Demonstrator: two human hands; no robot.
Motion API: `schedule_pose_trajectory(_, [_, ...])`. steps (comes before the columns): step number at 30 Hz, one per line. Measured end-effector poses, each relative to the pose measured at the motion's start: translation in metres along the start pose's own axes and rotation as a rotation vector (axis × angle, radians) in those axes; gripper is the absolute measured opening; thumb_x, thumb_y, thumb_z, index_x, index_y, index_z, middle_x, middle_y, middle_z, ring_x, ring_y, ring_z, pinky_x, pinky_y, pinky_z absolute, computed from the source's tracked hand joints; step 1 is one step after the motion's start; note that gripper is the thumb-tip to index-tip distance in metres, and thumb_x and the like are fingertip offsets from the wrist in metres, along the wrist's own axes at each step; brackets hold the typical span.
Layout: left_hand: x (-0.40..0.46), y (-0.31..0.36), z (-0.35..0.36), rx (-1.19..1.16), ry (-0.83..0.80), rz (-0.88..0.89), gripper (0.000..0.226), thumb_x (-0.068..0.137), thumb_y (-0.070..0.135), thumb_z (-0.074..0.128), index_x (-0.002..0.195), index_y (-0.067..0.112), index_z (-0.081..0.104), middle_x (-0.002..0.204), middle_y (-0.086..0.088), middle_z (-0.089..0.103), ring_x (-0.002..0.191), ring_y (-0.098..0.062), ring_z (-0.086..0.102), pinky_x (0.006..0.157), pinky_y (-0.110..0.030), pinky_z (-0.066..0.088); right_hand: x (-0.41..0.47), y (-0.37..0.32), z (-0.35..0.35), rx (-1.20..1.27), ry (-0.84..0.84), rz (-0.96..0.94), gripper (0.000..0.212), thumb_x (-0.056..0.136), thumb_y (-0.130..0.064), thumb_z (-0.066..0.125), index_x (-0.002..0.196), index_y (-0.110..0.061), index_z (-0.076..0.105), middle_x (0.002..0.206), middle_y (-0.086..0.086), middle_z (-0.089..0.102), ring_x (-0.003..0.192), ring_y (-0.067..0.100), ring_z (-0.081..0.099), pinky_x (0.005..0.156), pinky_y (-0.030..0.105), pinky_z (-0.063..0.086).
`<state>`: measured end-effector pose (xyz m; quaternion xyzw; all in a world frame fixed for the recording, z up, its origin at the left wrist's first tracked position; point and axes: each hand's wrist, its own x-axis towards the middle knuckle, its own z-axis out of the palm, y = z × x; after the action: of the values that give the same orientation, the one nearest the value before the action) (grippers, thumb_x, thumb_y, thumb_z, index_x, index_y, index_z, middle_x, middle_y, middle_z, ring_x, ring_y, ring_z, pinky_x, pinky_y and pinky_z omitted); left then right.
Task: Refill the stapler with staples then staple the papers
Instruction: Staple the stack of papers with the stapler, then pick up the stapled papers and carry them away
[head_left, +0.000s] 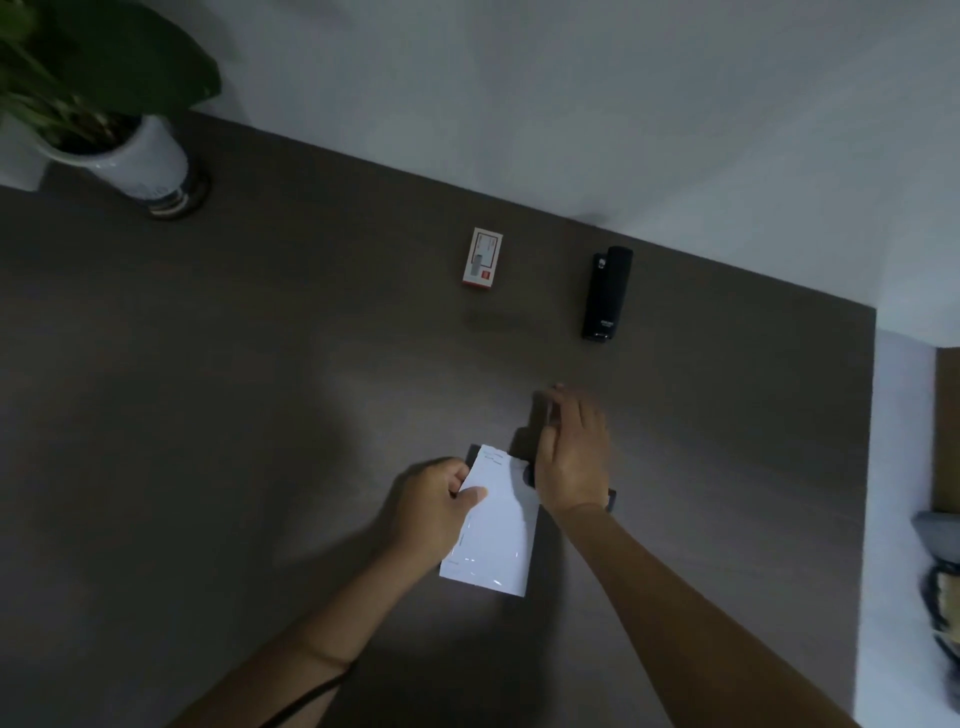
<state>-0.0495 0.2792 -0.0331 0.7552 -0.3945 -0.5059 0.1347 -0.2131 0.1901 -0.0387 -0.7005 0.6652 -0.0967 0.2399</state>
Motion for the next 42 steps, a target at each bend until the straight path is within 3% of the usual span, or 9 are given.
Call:
schedule_pose_trajectory(4, [0.001, -0.004, -0.001, -0.002, -0.014, 0.006, 0.031, 0.089, 0.039, 0.071, 0.072, 0.017, 0.058, 0.068, 0.0, 0.069, 0.061, -0.02, 0.065, 0.055, -0.029, 0.044, -0.016, 0.011, -0.03, 0.241, 0.045, 0.02, 0.03, 0.095, -0.021, 0.035, 0.112, -0.035, 0.056, 0.104, -0.013, 0.053, 0.101, 0.013, 0.054, 0.087, 0.014, 0.036])
schedule_pose_trajectory(8, [0.003, -0.009, -0.003, -0.008, -0.025, 0.011, 0.028, 0.086, 0.041, 0.071, 0.07, 0.023, 0.058, 0.065, 0.005, 0.068, 0.057, -0.012, 0.061, 0.055, -0.028, 0.045, -0.045, 0.033, -0.059, 0.022, -0.125, -0.112, 0.028, 0.097, -0.044, 0.043, 0.119, -0.031, 0.054, 0.112, -0.01, 0.058, 0.104, 0.011, 0.052, 0.086, 0.024, 0.039])
schedule_pose_trajectory(11, [0.003, -0.011, -0.003, -0.016, -0.041, 0.012, 0.027, 0.086, 0.041, 0.071, 0.068, 0.026, 0.057, 0.064, 0.009, 0.069, 0.056, -0.008, 0.062, 0.052, -0.027, 0.044, -0.066, 0.047, -0.067, -0.194, -0.246, -0.18, 0.039, 0.092, -0.036, 0.059, 0.128, -0.022, 0.055, 0.119, -0.004, 0.061, 0.106, 0.017, 0.056, 0.088, 0.033, 0.048])
schedule_pose_trajectory(20, [-0.017, -0.032, -0.021, -0.023, 0.07, -0.033, 0.032, 0.089, 0.043, 0.069, 0.067, 0.023, 0.057, 0.065, 0.007, 0.07, 0.059, -0.013, 0.067, 0.052, -0.026, 0.044, 0.017, -0.023, -0.049, -0.009, -0.15, 0.163, 0.027, 0.094, -0.039, 0.061, 0.108, -0.016, 0.061, 0.093, 0.003, 0.064, 0.083, 0.024, 0.063, 0.064, 0.032, 0.048])
schedule_pose_trajectory(25, [-0.027, -0.051, -0.044, -0.058, 0.132, -0.065, 0.028, 0.084, 0.05, 0.069, 0.072, 0.026, 0.061, 0.068, 0.012, 0.072, 0.06, -0.011, 0.069, 0.052, -0.029, 0.048, 0.102, -0.08, -0.04, 0.116, -0.06, 0.281, 0.034, 0.091, -0.038, 0.067, 0.103, -0.008, 0.059, 0.099, 0.013, 0.068, 0.088, 0.029, 0.067, 0.072, 0.041, 0.058])
schedule_pose_trajectory(31, [-0.037, -0.061, -0.067, -0.087, 0.147, -0.055, 0.031, 0.072, 0.073, 0.057, 0.085, 0.045, 0.062, 0.073, 0.022, 0.073, 0.062, -0.006, 0.071, 0.05, -0.026, 0.053, 0.136, -0.102, -0.042, 0.113, -0.035, 0.373, 0.048, 0.093, -0.04, 0.064, 0.12, -0.001, 0.053, 0.117, 0.019, 0.064, 0.1, 0.034, 0.064, 0.071, 0.039, 0.051])
schedule_pose_trajectory(35, [-0.044, -0.051, -0.085, -0.056, 0.091, -0.034, 0.028, 0.073, 0.074, 0.06, 0.089, 0.05, 0.061, 0.078, 0.026, 0.073, 0.067, -0.008, 0.073, 0.053, -0.022, 0.053, 0.088, -0.114, -0.055, 0.091, 0.062, 0.141, 0.052, 0.095, -0.045, 0.057, 0.133, -0.011, 0.047, 0.125, 0.01, 0.058, 0.117, 0.027, 0.053, 0.093, 0.042, 0.048])
schedule_pose_trajectory(39, [-0.048, -0.021, -0.109, -0.052, -0.113, 0.079, 0.018, 0.081, 0.051, 0.07, 0.085, 0.033, 0.067, 0.085, 0.01, 0.077, 0.078, -0.018, 0.074, 0.073, -0.047, 0.059, -0.002, -0.125, -0.077, 0.439, -0.565, 0.048, 0.051, 0.073, -0.078, 0.06, 0.102, -0.036, 0.066, 0.094, -0.012, 0.071, 0.091, 0.008, 0.067, 0.082, 0.029, 0.053])
schedule_pose_trajectory(42, [-0.055, 0.005, -0.125, -0.028, -0.196, 0.173, 0.011, 0.085, 0.035, 0.073, 0.083, 0.026, 0.068, 0.086, 0.0, 0.077, 0.082, -0.026, 0.075, 0.068, -0.04, 0.054, -0.049, -0.113, -0.094, 0.359, -0.747, 0.019, 0.044, 0.072, -0.07, 0.066, 0.093, -0.031, 0.068, 0.093, -0.012, 0.071, 0.084, 0.005, 0.068, 0.068, 0.02, 0.051])
